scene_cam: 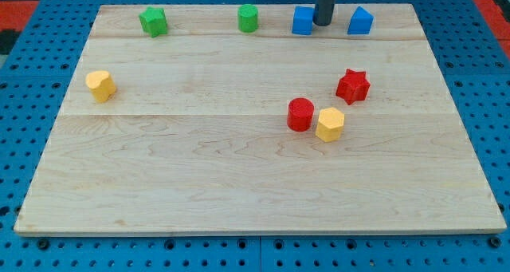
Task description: Slightly push green star left to the green circle
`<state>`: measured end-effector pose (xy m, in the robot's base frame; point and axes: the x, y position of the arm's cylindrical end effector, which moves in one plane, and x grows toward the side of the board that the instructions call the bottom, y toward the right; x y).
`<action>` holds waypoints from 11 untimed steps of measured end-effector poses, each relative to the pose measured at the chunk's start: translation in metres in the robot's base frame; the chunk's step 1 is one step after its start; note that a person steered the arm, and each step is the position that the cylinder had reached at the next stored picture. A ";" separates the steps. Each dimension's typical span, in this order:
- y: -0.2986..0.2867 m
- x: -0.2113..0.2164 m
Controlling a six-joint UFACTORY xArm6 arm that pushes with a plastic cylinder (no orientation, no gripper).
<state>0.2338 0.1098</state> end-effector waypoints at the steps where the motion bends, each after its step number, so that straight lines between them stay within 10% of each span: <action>1: 0.020 0.012; 3: -0.118 0.096; 5: -0.344 0.065; 7: -0.329 -0.005; 11: -0.274 0.017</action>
